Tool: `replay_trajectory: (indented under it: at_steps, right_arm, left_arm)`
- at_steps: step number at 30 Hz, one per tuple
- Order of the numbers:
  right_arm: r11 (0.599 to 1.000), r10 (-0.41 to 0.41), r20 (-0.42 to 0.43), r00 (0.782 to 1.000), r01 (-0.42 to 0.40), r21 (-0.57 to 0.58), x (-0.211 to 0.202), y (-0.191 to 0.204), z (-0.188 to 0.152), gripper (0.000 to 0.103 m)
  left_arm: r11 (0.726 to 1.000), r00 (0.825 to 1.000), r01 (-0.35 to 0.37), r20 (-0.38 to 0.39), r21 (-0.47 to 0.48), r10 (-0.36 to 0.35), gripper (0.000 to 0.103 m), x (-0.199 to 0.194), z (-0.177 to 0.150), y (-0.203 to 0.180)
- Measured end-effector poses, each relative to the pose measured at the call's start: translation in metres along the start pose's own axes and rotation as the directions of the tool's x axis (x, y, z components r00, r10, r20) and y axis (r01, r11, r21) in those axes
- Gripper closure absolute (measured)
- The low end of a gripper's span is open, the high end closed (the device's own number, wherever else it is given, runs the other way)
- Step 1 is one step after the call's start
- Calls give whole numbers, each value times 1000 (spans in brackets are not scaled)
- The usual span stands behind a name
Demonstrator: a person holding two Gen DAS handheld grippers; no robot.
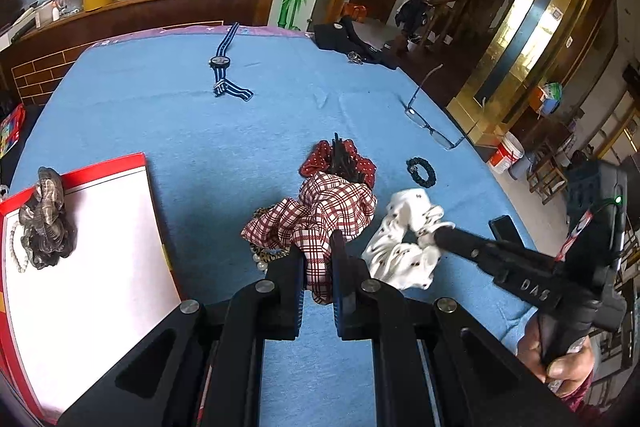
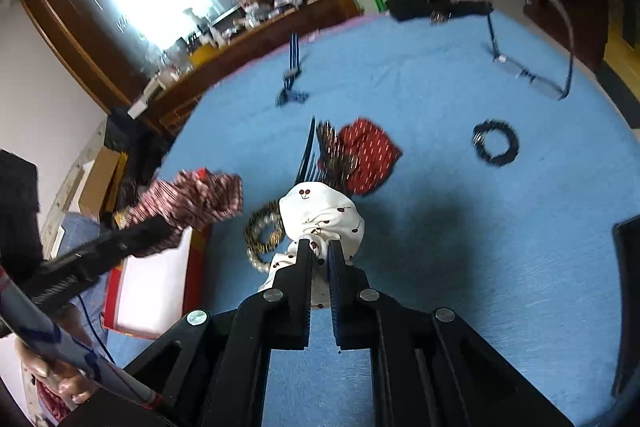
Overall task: Organize jewelry
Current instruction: 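Carry both scrunchies into the red box and open both tools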
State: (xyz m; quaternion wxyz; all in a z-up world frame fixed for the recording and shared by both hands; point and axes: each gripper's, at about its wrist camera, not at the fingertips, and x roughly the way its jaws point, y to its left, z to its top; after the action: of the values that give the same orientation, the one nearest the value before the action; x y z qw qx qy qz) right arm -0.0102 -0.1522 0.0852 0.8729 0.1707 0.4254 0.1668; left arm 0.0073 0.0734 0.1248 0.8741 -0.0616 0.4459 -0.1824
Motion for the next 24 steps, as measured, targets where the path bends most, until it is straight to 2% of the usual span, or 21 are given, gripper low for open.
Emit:
replay_trajectory:
  at_steps: [12, 20, 24]
  right_arm:
    - [999, 25, -14, 1000, -26, -22, 0, 11, -2, 95]
    - [994, 57, -23, 998, -59, -91, 3, 48, 3, 94]
    - [986, 86, -32, 996, -89, -141, 10, 75, 9, 94]
  left_arm:
    - [1000, 1000, -7, 15, -7, 7, 92, -11, -7, 7]
    - [999, 998, -33, 61, -39, 35, 92, -40, -17, 32]
    - [995, 992, -71, 96, -64, 77, 92, -67, -28, 55]
